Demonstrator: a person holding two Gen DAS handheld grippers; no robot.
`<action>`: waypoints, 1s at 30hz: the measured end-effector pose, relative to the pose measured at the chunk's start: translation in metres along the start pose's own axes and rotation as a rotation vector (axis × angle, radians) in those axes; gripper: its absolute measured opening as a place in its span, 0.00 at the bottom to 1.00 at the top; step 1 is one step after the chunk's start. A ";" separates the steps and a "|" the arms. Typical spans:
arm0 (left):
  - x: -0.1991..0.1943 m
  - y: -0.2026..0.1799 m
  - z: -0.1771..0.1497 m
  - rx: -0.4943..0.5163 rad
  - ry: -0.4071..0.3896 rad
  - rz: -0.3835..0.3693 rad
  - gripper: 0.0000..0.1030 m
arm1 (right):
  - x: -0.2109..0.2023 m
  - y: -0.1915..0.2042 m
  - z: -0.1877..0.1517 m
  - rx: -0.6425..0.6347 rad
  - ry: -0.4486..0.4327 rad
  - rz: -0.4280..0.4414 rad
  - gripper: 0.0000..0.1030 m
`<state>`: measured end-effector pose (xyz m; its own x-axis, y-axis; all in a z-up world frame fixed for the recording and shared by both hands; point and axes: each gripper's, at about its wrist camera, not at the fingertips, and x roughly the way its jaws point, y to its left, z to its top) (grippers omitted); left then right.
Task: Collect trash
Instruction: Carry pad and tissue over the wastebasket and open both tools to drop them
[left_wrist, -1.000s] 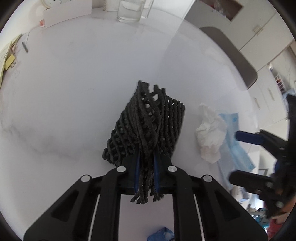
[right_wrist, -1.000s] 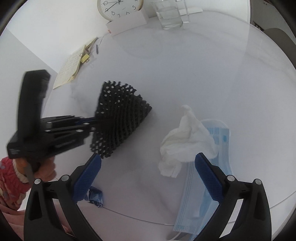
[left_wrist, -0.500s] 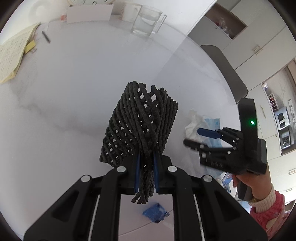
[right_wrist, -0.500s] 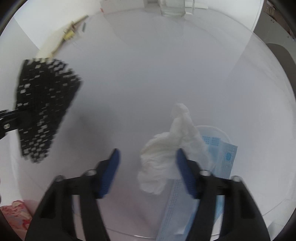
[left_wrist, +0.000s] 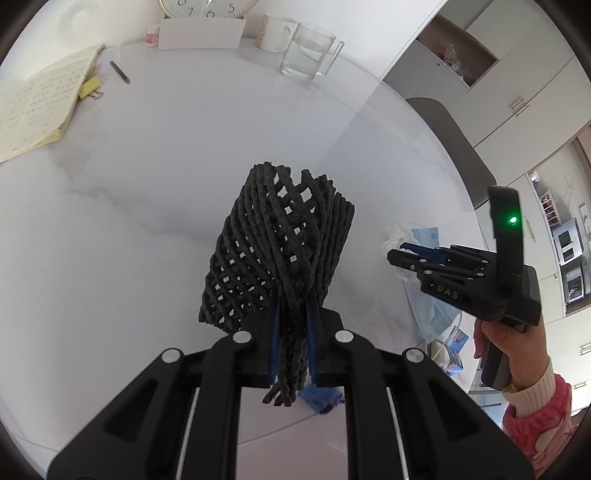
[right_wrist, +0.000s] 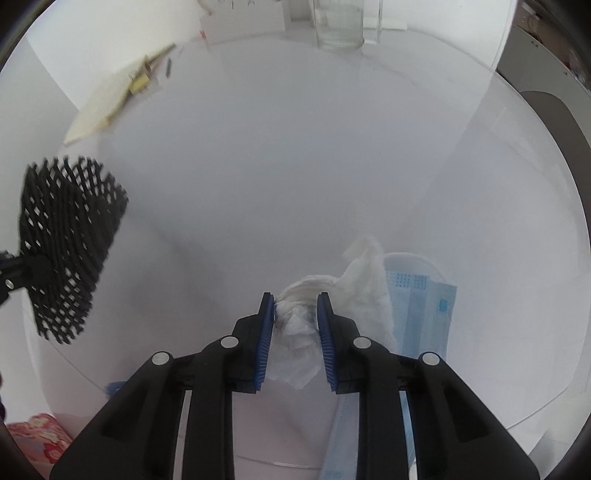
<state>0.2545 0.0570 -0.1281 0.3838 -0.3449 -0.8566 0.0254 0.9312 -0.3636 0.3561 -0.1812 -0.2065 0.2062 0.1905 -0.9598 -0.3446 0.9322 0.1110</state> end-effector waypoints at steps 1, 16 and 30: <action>-0.006 -0.001 -0.004 0.002 -0.003 -0.002 0.11 | -0.007 0.003 -0.003 0.003 -0.014 0.008 0.24; -0.056 -0.031 -0.080 0.248 0.037 -0.104 0.11 | -0.111 0.083 -0.132 0.146 -0.140 0.005 0.24; -0.067 -0.143 -0.243 0.700 0.321 -0.375 0.11 | -0.194 0.100 -0.368 0.590 -0.163 -0.165 0.24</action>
<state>0.0009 -0.0819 -0.1070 -0.0411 -0.5631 -0.8254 0.7029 0.5708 -0.4245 -0.0556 -0.2388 -0.1043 0.3663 0.0307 -0.9300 0.2573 0.9571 0.1329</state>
